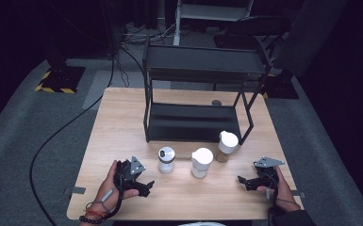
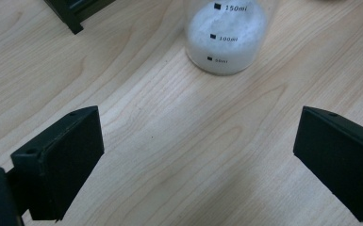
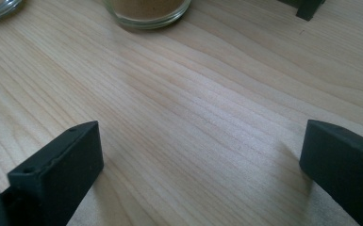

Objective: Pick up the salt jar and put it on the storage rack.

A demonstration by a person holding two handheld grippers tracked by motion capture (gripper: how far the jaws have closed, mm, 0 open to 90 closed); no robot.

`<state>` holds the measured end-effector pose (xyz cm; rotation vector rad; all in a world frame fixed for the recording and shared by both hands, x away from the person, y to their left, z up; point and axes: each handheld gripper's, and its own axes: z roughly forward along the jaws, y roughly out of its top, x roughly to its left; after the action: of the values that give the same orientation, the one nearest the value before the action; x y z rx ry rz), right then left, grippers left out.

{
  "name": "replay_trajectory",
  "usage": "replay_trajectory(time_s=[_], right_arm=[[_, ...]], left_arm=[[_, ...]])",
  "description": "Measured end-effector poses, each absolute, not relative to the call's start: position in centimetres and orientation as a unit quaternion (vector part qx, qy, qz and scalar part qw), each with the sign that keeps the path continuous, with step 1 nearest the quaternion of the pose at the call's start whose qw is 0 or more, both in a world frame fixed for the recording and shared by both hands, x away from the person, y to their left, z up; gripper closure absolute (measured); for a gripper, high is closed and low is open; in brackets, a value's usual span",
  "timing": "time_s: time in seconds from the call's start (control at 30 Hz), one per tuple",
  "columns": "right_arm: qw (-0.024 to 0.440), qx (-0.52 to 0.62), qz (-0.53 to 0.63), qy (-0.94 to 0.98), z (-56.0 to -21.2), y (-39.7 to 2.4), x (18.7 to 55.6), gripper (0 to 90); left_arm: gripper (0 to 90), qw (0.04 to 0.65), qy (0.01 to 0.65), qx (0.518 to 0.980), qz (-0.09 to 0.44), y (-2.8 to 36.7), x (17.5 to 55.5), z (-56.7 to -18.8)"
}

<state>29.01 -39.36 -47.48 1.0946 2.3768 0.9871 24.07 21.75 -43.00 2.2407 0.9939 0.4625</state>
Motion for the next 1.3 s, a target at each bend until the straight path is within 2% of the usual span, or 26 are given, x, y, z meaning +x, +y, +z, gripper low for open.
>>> replay_trajectory(time_s=[1.3], right_arm=[[0.172,0.386,0.348,0.837,-47.5,-39.3,29.0,0.1]], left_arm=[[2.7,0.347,0.362,0.851,0.155,18.7,28.0,-42.2]])
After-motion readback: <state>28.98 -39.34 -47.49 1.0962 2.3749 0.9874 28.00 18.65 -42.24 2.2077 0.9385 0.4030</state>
